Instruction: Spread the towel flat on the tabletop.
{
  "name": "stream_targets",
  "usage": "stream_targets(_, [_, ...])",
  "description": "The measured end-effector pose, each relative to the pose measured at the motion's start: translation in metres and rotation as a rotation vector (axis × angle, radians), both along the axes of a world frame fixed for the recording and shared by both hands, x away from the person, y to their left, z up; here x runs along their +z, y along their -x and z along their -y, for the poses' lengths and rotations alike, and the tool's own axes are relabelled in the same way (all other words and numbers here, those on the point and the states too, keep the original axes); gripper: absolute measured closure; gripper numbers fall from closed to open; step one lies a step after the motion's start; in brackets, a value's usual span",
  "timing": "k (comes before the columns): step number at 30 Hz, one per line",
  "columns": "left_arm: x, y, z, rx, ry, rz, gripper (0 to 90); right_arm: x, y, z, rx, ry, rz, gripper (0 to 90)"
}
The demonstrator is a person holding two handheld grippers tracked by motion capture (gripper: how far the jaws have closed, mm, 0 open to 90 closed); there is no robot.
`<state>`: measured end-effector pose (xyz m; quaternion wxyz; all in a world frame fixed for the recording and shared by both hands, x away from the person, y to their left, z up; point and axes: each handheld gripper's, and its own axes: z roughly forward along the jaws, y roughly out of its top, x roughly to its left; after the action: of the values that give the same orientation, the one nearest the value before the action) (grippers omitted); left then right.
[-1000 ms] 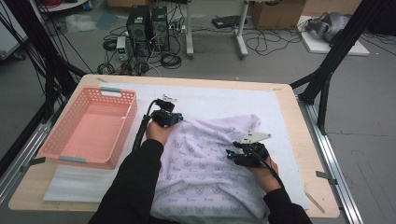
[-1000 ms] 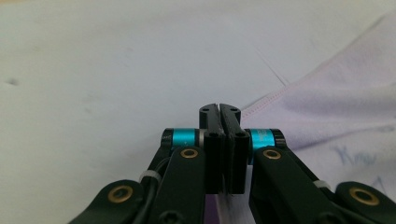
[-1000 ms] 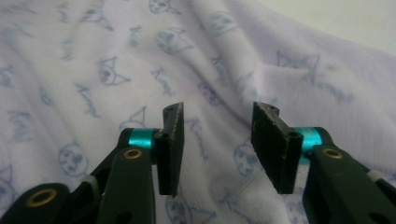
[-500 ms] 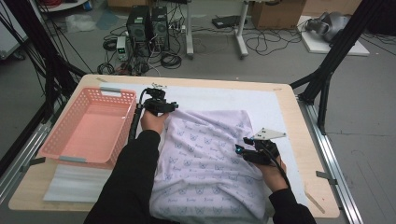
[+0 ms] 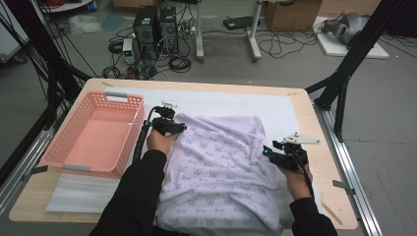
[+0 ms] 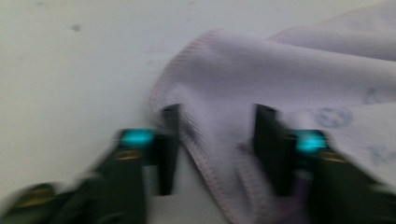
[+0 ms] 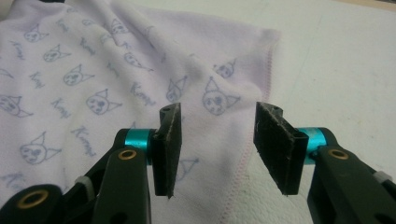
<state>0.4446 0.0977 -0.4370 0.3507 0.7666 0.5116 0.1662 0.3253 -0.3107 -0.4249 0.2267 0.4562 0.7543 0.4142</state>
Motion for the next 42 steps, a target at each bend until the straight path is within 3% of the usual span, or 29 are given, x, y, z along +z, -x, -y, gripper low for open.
stream_targets(1, [0.001, 0.001, 0.003, -0.015, -0.028, 0.006, 82.2, 0.0, 0.0, 0.0, -0.001, -0.002, 0.001, 51.2])
stream_targets(2, [0.003, 0.003, 0.007, -0.007, -0.075, 0.024, 83.3, -0.001, 0.0, 0.0, 0.0, -0.002, 0.002, 51.2])
stream_targets(4, [0.005, 0.002, 0.007, 0.046, -0.125, 0.045, 84.7, -0.001, 0.0, 0.001, 0.002, 0.004, 0.001, 51.2])
stream_targets(6, [0.005, 0.0, 0.0, 0.104, -0.132, 0.042, 85.1, -0.002, -0.001, 0.001, -0.008, 0.004, -0.003, 51.3])
stream_targets(8, [0.005, -0.001, -0.007, 0.123, -0.12, 0.043, 83.8, -0.003, -0.003, 0.003, -0.014, 0.003, -0.006, 51.4])
stream_targets(10, [0.007, -0.001, -0.01, 0.136, -0.129, 0.051, 76.5, -0.005, -0.007, 0.004, -0.026, 0.007, -0.015, 51.6])
stream_targets(14, [0.015, 0.003, -0.014, 0.135, -0.043, 0.065, 63.0, -0.001, -0.027, 0.008, -0.06, 0.01, -0.019, 51.6])
stream_targets(17, [0.021, 0.007, -0.012, 0.089, 0.032, 0.089, 57.1, 0.006, -0.05, 0.007, -0.069, 0.017, -0.021, 51.5])
stream_targets(20, [0.02, 0.007, -0.013, 0.039, 0.111, 0.046, 55.1, 0.011, -0.075, 0.003, -0.081, 0.037, -0.034, 51.3])
stream_targets(22, [0.018, 0.008, -0.013, 0.028, 0.123, 0.04, 52.2, 0.012, -0.089, 0.001, -0.112, 0.013, -0.014, 52.4])
stream_targets(24, [0.014, 0.011, -0.014, 0.025, 0.167, 0.038, 51.7, 0.009, -0.098, -0.004, -0.127, -0.01, -0.035, 52.4])
stream_targets(27, [0.007, 0.016, -0.014, 0.005, 0.179, 0.018, 49.1, -0.003, -0.107, -0.018, -0.09, -0.011, -0.078, 52.5])
stream_targets(29, [0.003, 0.018, -0.011, -0.011, 0.157, 0.003, 47.4, -0.012, -0.109, -0.027, -0.069, 0.005, -0.107, 53.7])
stream_targets(31, [-0.001, 0.02, -0.008, -0.019, 0.148, 0.004, 47.2, -0.019, -0.11, -0.033, -0.051, 0.061, -0.142, 65.8])
stream_targets(32, [-0.003, 0.022, -0.005, -0.034, 0.122, 0.002, 47.8, -0.021, -0.109, -0.034, -0.046, 0.066, -0.143, 70.8])
stream_targets(33, [-0.004, 0.023, -0.003, -0.048, 0.1, 0.014, 52.1, -0.02, -0.108, -0.033, -0.036, 0.057, -0.148, 82.7])
stream_targets(34, [-0.005, 0.027, -0.002, -0.058, 0.06, 0.034, 56.4, -0.019, -0.107, -0.032, -0.028, 0.065, -0.15, 84.5])
stream_targets(35, [-0.005, 0.029, -0.001, -0.083, 0.057, 0.033, 72.1, -0.018, -0.105, -0.032, -0.023, 0.088, -0.151, 85.9])
stream_targets(36, [-0.004, 0.03, -0.001, -0.081, 0.056, 0.033, 81.4, -0.016, -0.102, -0.031, -0.013, 0.112, -0.152, 86.3])
stream_targets(40, [-0.001, 0.035, -0.003, -0.084, 0.046, 0.02, 84.1, -0.013, -0.089, -0.021, -0.004, 0.131, -0.153, 86.5])
stream_targets(42, [0.001, 0.04, -0.003, -0.097, 0.041, 0.023, 84.1, -0.01, -0.082, -0.015, 0.003, 0.15, -0.176, 86.4])
